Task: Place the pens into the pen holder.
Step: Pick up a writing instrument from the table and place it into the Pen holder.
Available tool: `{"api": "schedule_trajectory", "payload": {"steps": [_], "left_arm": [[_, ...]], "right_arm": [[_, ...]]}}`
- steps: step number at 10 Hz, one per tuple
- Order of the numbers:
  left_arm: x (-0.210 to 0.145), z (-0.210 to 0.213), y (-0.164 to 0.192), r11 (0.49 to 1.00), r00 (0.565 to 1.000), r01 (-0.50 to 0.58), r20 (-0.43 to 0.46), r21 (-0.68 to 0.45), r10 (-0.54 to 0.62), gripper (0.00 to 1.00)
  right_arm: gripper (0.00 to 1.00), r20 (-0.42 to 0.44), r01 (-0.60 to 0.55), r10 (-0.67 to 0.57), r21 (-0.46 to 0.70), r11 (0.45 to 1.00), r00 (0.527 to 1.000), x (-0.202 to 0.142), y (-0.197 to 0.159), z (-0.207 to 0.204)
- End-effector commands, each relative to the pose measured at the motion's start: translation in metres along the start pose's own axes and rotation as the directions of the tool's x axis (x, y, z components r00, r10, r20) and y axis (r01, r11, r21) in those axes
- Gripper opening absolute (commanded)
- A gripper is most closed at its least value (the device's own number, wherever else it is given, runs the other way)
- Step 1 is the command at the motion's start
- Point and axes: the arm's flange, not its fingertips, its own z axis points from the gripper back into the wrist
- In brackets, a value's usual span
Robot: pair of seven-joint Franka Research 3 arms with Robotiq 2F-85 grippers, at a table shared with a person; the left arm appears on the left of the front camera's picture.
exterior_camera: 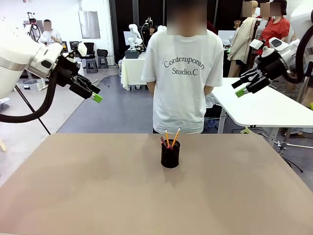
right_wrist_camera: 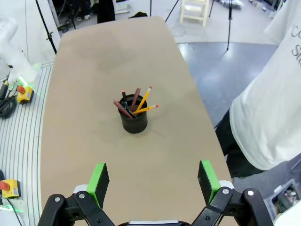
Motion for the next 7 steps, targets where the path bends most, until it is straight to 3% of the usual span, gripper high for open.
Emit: {"api": "schedule_trajectory", "payload": {"steps": [1,7], "left_arm": [[-0.0008,0.0018,0.0005,1.000,1.000,-0.002,-0.002,0.005,0.002,1.00],[-0.0008,0.0018,0.0005,1.000,1.000,-0.002,-0.002,0.005,0.002,1.00]], "right_arm": [[1.00,0.000,0.000,0.000,-0.001,1.000,1.000,0.0008,0.0002,0.0007],[1.00,0.000,0.000,0.000,-0.001,1.000,1.000,0.0008,0.0002,0.0007]]}}
